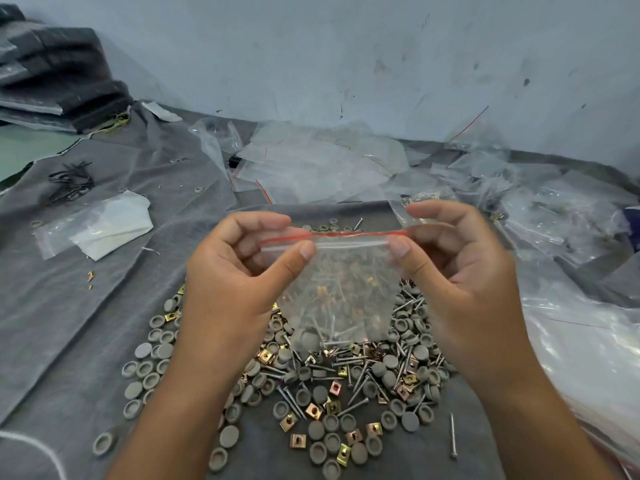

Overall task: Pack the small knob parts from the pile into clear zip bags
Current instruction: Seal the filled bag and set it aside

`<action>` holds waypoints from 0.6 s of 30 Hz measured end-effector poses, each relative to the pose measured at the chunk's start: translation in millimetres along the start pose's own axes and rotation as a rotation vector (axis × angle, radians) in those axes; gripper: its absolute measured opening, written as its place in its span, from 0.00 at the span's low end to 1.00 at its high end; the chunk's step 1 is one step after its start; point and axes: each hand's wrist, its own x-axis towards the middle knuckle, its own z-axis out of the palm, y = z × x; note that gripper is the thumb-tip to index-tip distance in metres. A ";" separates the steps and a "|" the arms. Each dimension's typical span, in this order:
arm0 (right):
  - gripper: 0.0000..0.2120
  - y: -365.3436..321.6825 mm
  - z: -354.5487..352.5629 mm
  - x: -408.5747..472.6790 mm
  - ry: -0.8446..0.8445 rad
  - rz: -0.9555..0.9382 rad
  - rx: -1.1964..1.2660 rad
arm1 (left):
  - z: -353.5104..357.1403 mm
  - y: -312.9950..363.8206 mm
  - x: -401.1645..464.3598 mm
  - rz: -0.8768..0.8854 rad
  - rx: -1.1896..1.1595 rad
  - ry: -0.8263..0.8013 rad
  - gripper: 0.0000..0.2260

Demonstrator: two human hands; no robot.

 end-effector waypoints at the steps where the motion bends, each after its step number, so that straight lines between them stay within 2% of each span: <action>1: 0.11 -0.5 2.3 -0.4 0.012 -0.016 0.011 | 0.3 1.0 -0.5 0.001 -0.010 -0.008 0.16; 6: 0.09 -0.3 10.5 -4.7 -0.011 -0.038 0.081 | 4.7 7.1 -4.9 -0.010 0.056 -0.065 0.20; 12: 0.18 2.2 13.9 -6.3 -0.105 0.019 0.152 | 4.1 12.9 -5.1 -0.025 0.084 -0.060 0.20; 18: 0.15 4.8 15.7 -7.7 -0.087 0.022 0.137 | 7.7 15.4 -7.9 -0.026 0.124 -0.106 0.21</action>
